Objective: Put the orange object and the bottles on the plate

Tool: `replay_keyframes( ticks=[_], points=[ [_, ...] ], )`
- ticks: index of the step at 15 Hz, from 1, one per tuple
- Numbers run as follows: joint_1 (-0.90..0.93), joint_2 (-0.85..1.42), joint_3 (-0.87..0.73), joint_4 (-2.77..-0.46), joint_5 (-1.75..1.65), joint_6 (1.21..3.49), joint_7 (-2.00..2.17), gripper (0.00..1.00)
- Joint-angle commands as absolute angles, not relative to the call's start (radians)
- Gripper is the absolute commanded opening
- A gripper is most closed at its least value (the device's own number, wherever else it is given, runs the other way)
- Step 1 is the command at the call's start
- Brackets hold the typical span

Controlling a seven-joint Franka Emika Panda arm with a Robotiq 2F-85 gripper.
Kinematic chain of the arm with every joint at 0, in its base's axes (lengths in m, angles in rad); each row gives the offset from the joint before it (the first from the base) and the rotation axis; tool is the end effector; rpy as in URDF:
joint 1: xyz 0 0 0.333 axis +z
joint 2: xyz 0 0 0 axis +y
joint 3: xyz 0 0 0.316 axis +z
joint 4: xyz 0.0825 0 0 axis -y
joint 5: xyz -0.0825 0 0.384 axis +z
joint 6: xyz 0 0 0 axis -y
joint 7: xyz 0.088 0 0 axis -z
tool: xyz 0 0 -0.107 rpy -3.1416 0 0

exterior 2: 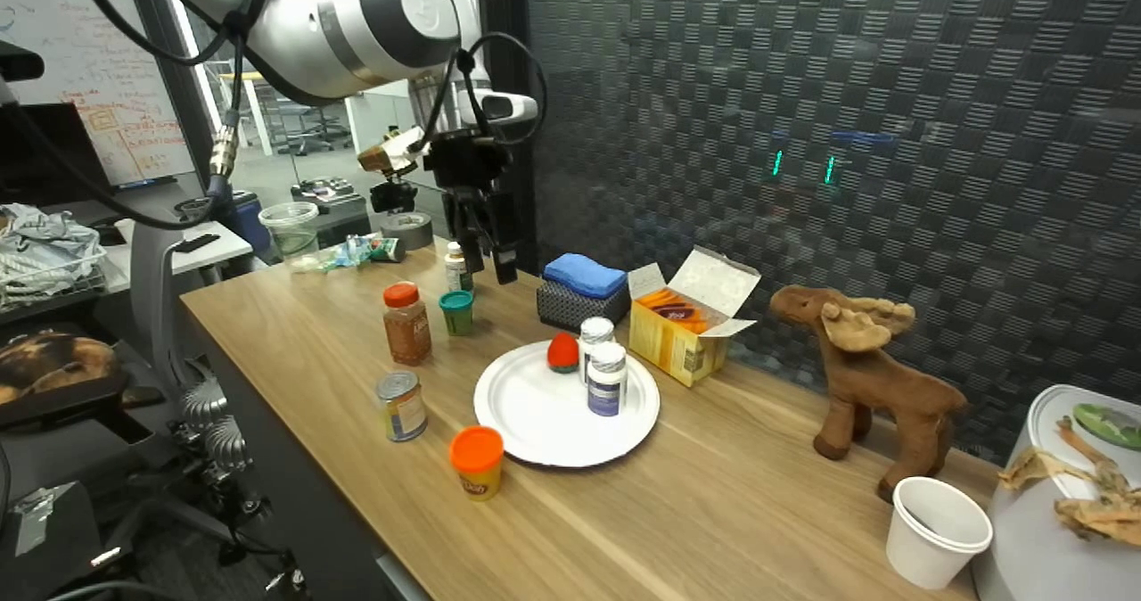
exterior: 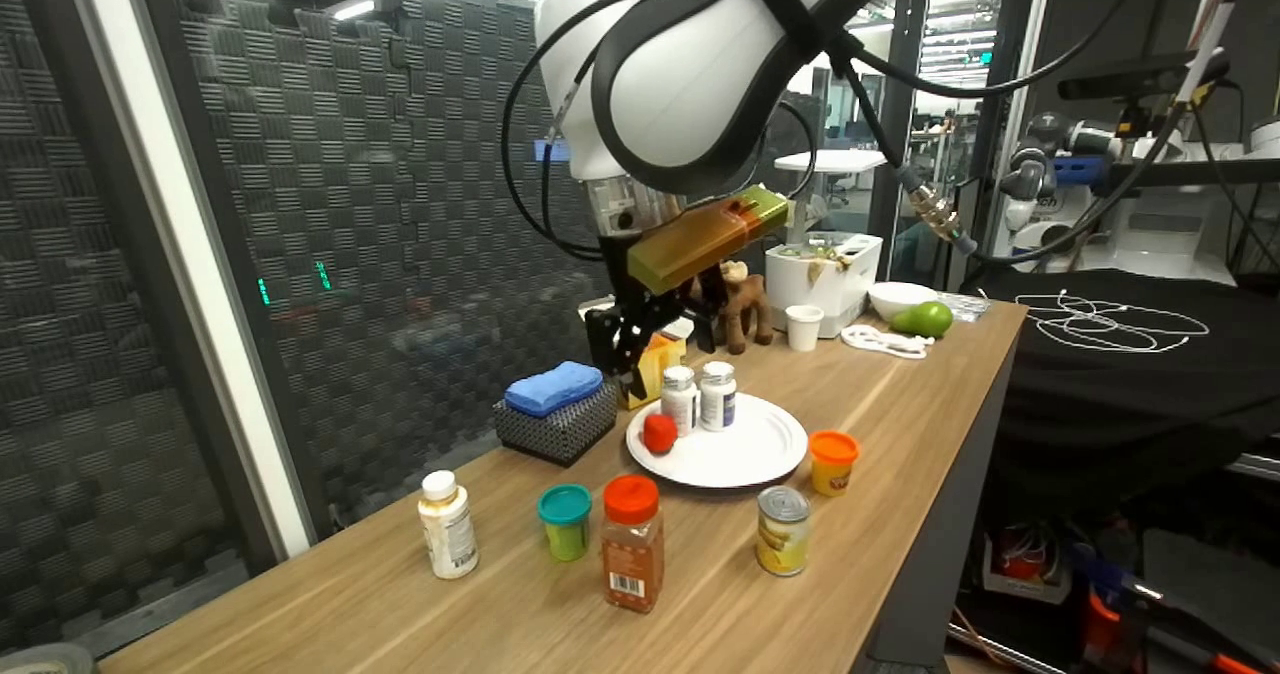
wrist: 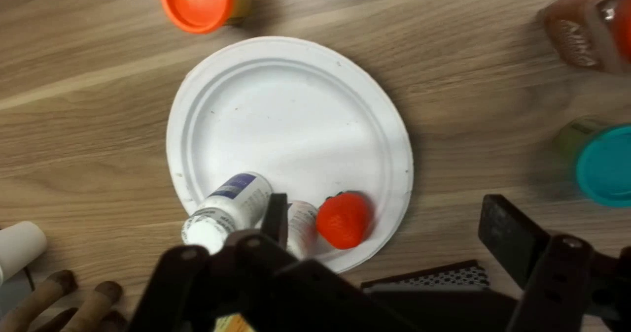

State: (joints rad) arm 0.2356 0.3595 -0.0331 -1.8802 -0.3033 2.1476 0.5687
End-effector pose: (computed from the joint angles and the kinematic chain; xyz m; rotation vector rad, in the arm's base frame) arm 0.6094 0.1135 0.3135 2.8556 -0.2671 0.0171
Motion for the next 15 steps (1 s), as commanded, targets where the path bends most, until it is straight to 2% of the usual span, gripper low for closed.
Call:
replay_keyframes(
  ticks=[1,9,15],
  points=[
    [0.268,0.344,0.015,-1.891,-0.296,2.173,0.614,1.0],
    [0.297,0.453,0.042,-1.82,-0.26,2.354,0.698,1.0],
    [0.286,0.539,0.051,-1.741,-0.186,2.306,0.599,1.0]
  ],
)
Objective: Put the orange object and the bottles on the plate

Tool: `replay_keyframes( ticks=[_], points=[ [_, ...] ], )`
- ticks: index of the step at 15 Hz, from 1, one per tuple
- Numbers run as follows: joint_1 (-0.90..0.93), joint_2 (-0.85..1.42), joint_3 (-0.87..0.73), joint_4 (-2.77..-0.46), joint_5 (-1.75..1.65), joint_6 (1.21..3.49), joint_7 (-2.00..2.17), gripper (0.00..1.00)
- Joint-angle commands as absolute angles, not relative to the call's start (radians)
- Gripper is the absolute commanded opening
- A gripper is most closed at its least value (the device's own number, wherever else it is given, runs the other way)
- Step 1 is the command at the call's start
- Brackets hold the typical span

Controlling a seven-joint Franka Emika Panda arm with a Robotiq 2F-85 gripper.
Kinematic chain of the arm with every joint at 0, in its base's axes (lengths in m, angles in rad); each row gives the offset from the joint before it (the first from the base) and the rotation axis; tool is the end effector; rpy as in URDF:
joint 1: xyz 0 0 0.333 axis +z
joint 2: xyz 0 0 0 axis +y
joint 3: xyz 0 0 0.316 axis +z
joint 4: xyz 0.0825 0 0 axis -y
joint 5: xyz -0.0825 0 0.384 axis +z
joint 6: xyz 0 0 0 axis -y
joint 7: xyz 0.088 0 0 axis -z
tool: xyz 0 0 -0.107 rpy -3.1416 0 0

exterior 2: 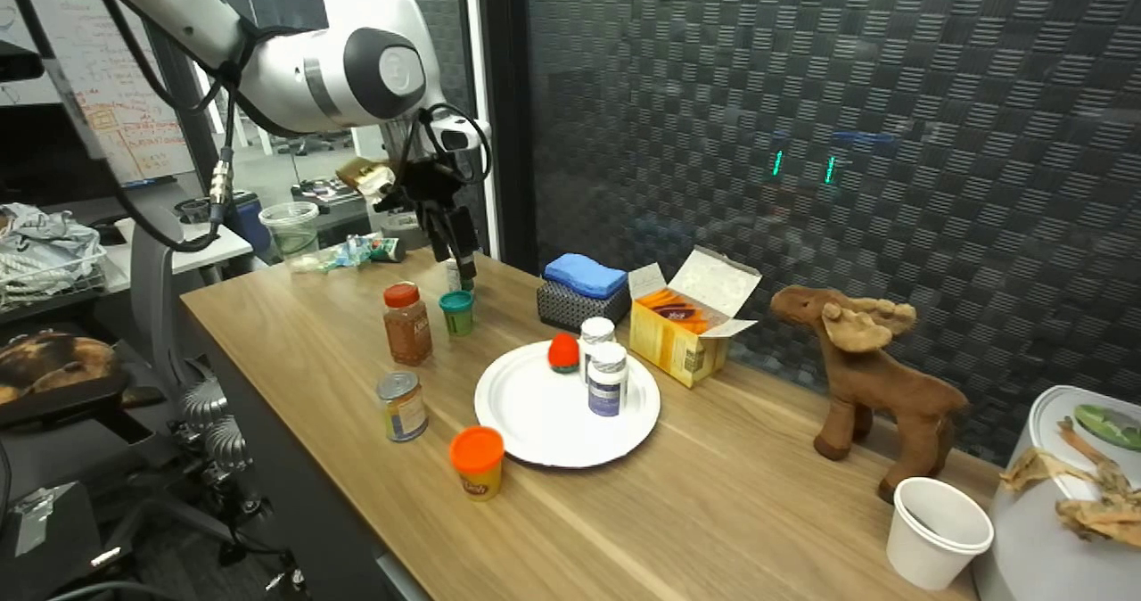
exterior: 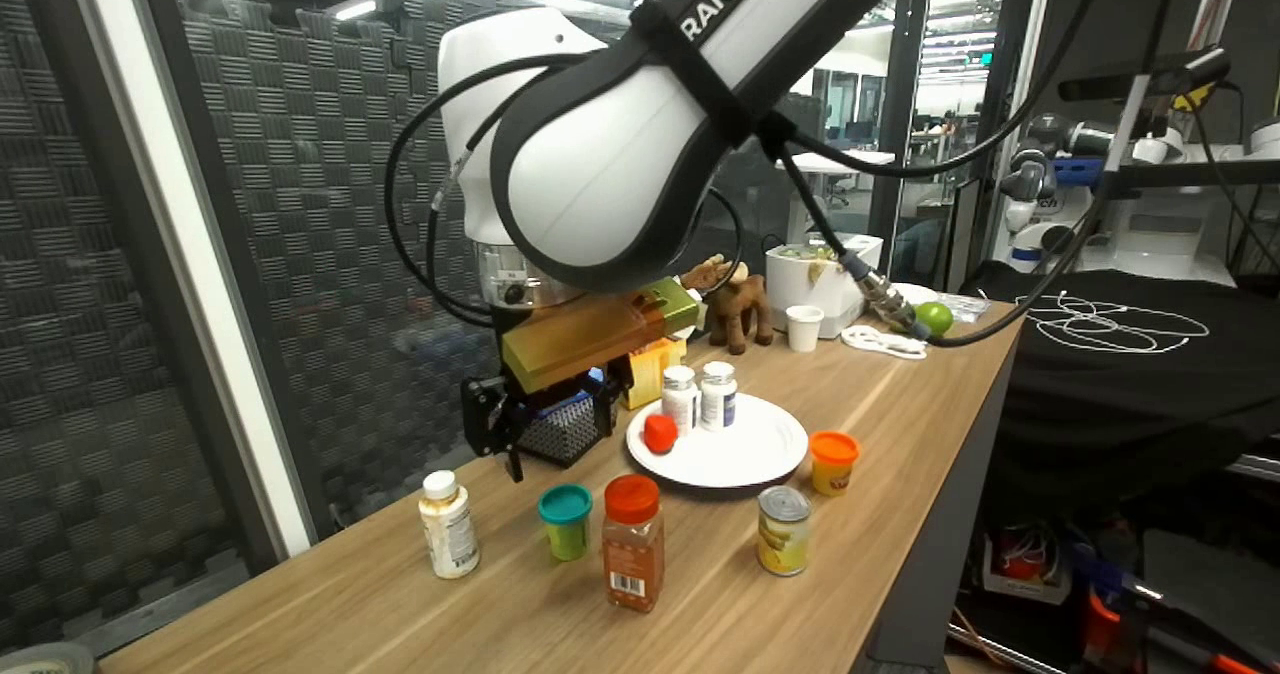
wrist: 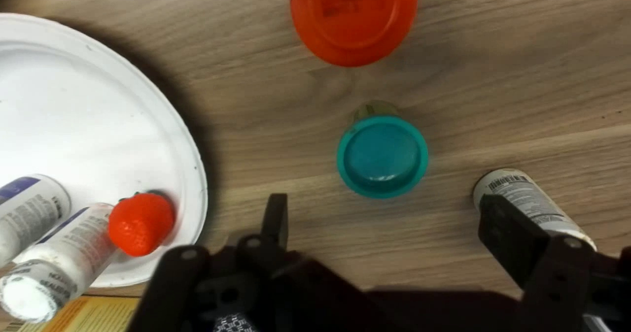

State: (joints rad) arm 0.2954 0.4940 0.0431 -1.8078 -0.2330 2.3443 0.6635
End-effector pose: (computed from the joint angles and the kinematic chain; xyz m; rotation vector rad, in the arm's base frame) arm 0.6208 0.2126 0.2745 3.0157 -0.2587 0.1674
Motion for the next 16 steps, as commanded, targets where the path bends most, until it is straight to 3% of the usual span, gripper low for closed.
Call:
replay_keyframes(
  ticks=[1,16],
  points=[
    [0.284,0.553,0.052,-1.723,-0.17,2.286,0.577,1.0],
    [0.287,0.715,0.039,-1.539,-0.112,2.131,0.456,1.0]
  ],
)
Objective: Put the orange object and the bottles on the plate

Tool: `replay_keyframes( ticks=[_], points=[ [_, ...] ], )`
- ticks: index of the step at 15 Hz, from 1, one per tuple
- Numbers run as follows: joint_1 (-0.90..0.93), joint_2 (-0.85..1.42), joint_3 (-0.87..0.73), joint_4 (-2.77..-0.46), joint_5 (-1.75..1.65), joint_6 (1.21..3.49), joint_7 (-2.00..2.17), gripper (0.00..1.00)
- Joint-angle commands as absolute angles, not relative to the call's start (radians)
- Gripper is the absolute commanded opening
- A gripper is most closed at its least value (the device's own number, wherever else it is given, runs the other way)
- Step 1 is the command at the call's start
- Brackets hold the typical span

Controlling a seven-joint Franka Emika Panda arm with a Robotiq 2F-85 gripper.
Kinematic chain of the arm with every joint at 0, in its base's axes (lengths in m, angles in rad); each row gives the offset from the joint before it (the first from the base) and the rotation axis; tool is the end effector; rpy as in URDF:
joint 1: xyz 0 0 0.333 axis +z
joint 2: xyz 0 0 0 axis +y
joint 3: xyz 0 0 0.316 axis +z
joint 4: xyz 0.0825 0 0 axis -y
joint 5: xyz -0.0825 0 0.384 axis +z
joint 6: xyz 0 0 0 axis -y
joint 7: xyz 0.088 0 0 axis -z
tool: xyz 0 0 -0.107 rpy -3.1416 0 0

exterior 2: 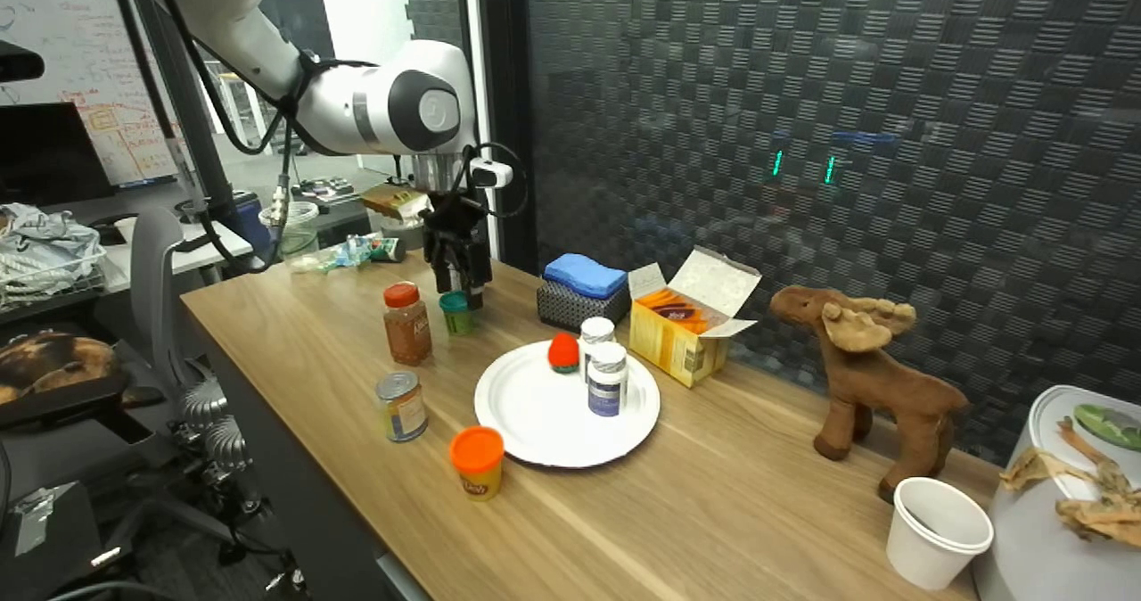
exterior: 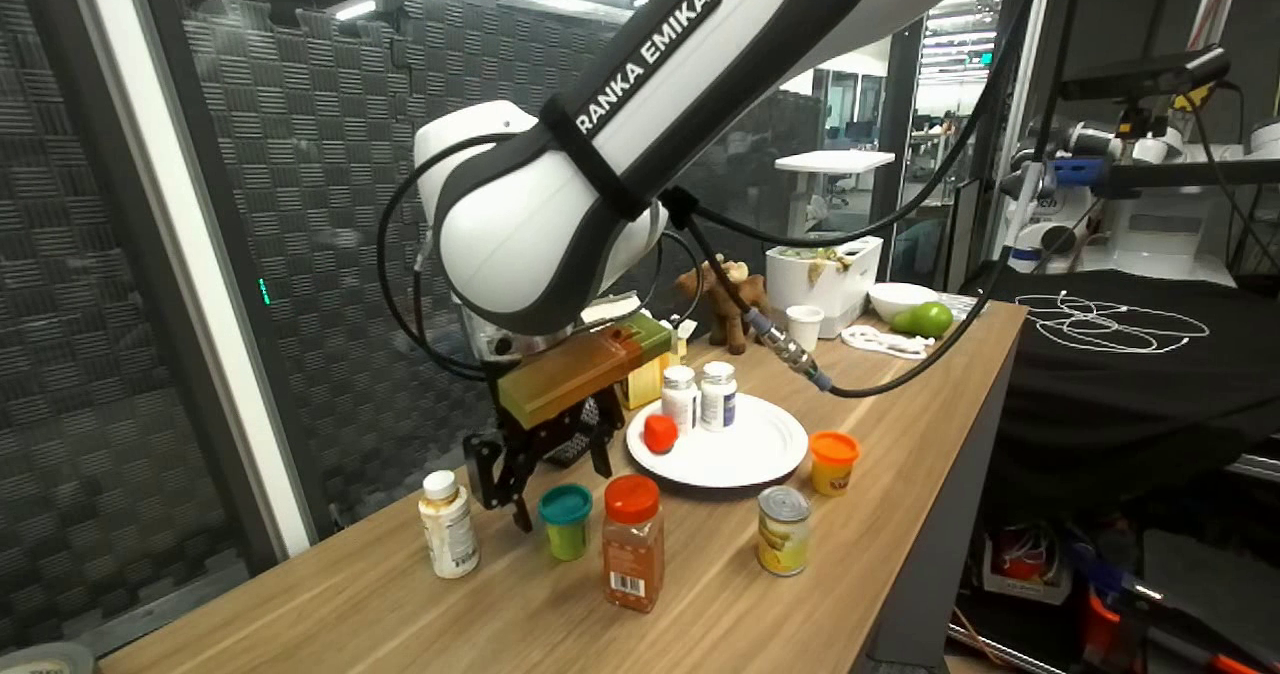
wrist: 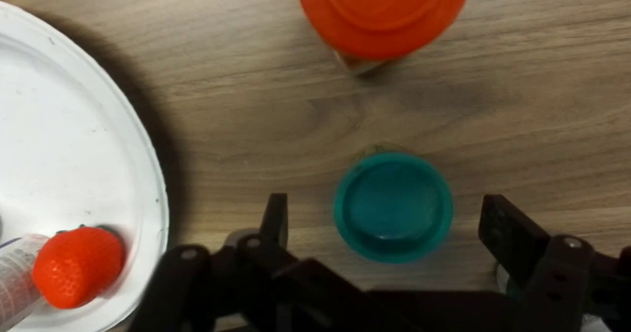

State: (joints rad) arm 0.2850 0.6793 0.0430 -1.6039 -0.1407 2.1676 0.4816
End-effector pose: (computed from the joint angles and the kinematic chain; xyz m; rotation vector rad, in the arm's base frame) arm 0.6491 0.2114 0.2225 3.0152 -0.1143 -0.1084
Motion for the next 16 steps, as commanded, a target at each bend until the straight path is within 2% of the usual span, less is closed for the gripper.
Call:
replay_keyframes(
  ticks=[1,2,3,4,8,16],
  points=[
    [0.286,0.719,0.038,-1.536,-0.11,2.133,0.457,0.75],
    [0.286,0.721,0.038,-1.535,-0.109,2.137,0.457,0.74],
    [0.286,0.719,0.036,-1.536,-0.108,2.141,0.46,0.68],
    [0.285,0.716,0.035,-1.54,-0.108,2.146,0.459,0.58],
    [0.278,0.66,0.026,-1.597,-0.105,2.173,0.474,0.29],
    [0.263,0.478,-0.04,-1.748,-0.132,2.2,0.579,0.27]
  ],
)
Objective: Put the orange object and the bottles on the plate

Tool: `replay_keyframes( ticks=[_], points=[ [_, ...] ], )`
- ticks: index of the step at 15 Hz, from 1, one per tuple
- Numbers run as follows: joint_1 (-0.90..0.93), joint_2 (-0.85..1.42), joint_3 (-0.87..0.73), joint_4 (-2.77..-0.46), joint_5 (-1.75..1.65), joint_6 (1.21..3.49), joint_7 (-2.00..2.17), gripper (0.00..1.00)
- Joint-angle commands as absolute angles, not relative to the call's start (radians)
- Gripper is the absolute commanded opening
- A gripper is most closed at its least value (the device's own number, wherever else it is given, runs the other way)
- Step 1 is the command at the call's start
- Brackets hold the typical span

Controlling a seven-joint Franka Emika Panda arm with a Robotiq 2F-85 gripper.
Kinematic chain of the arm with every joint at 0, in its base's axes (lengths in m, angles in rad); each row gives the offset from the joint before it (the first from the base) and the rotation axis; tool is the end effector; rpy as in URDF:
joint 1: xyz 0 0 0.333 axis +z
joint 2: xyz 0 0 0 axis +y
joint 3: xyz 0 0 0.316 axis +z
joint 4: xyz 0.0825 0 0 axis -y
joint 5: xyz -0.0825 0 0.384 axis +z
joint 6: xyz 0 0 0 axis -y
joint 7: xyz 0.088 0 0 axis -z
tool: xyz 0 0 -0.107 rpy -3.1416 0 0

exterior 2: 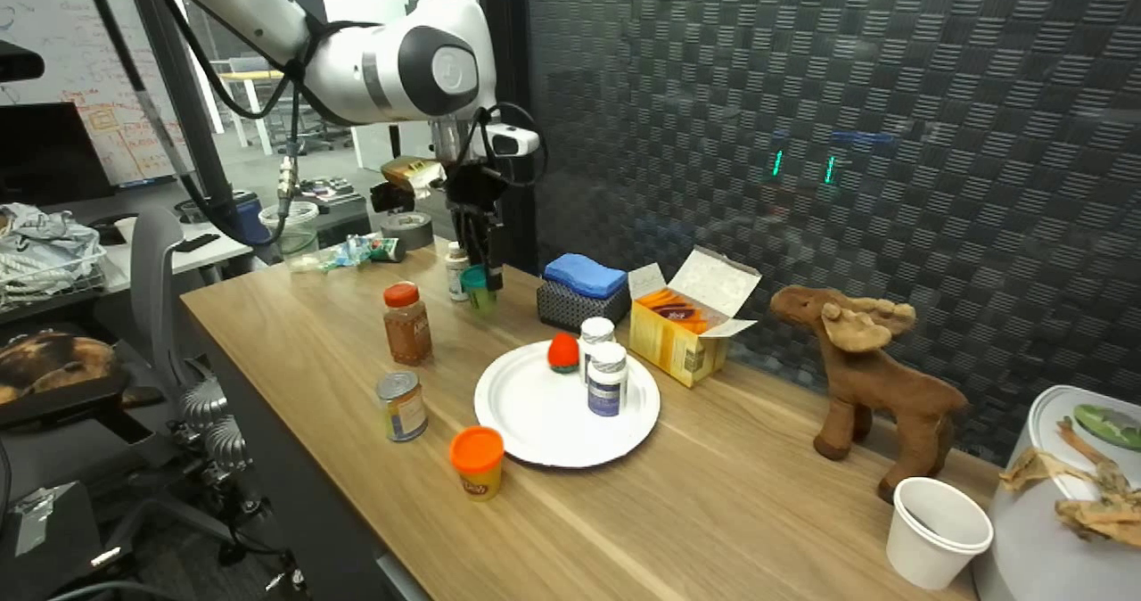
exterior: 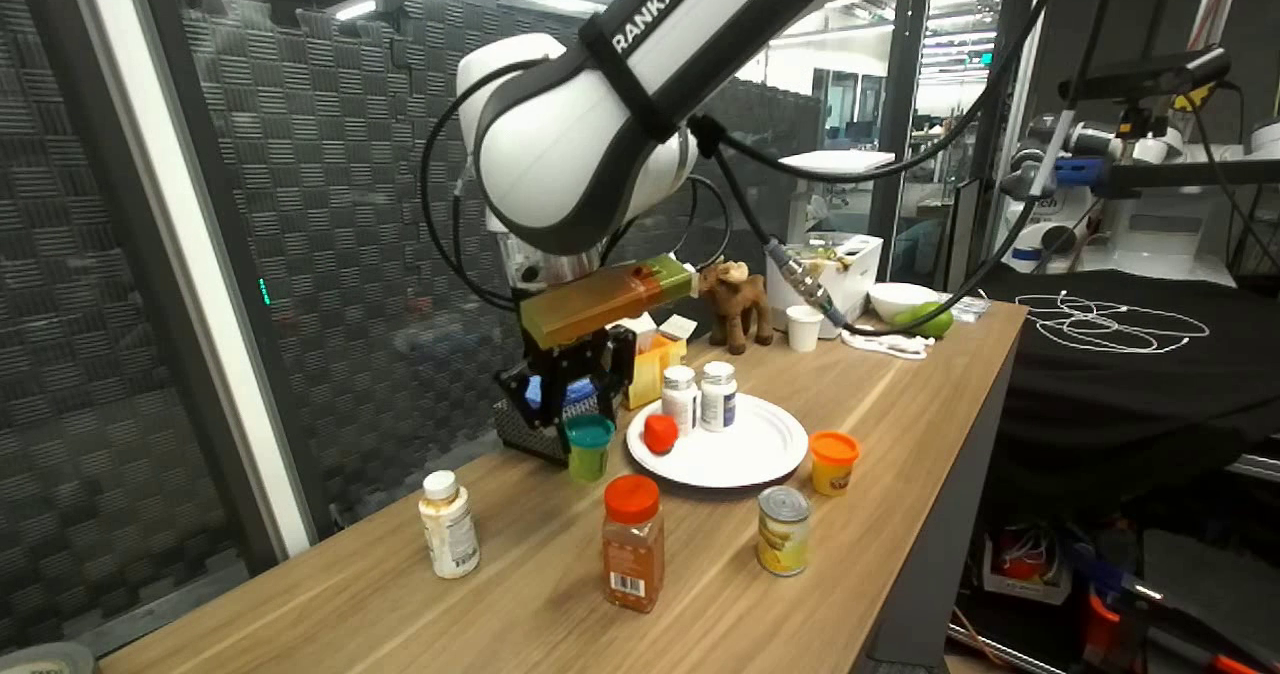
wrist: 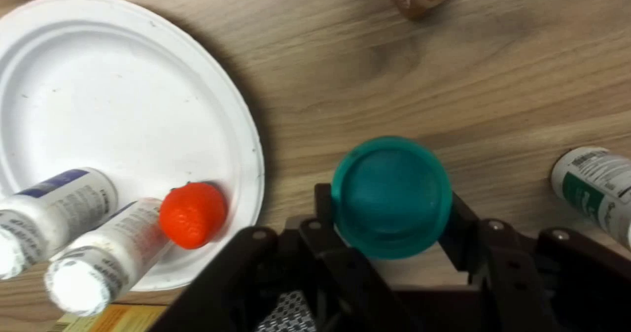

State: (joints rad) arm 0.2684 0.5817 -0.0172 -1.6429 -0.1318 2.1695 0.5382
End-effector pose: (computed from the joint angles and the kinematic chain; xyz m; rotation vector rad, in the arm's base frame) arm 0.6593 0.1653 0.2723 2.9969 -0.3114 -0.0093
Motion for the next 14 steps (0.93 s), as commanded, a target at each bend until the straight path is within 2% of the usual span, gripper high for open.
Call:
replay_keyframes(
  ticks=[1,4,14],
  points=[
    [0.256,0.463,-0.046,-1.763,-0.133,2.198,0.589,0.27],
    [0.219,0.439,-0.058,-1.809,-0.123,2.197,0.588,0.27],
    [0.146,0.497,-0.146,-1.864,-0.279,2.403,0.48,0.27]
  ],
)
